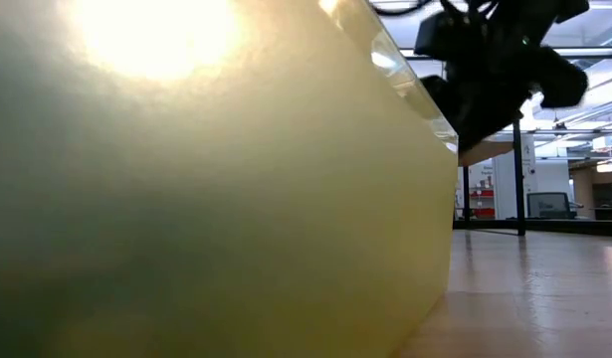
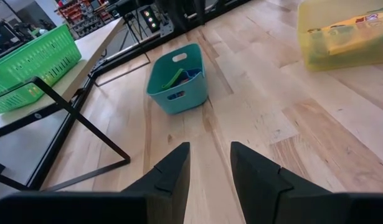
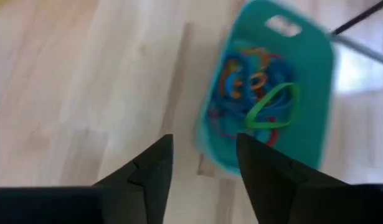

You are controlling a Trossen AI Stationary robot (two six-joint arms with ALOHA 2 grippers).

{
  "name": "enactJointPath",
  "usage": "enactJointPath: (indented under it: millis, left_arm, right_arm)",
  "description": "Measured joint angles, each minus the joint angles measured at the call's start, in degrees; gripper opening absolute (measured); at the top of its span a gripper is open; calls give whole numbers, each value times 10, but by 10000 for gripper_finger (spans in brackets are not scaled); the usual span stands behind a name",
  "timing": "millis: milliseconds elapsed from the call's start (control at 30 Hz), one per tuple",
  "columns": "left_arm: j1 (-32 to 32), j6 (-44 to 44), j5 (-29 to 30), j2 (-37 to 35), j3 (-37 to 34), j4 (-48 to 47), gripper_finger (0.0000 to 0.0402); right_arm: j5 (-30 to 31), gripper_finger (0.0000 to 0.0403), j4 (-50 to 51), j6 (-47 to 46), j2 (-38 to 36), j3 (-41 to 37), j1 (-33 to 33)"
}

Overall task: Pick & Place Office Desk Supplies
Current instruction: Put the blue bin on the shelf

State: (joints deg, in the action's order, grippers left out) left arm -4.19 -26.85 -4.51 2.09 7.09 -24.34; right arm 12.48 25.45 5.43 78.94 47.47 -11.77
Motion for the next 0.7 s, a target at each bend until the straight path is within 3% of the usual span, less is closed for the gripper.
enactJointPath:
  millis: [167, 700]
  left_arm:
    - [0, 0, 0, 0, 0, 0, 118]
    - [0, -2, 0, 0, 0, 0, 118]
  right_arm:
    - [-6, 189, 1, 33, 36, -3, 0]
    - [28, 178, -8, 68, 124, 0, 1]
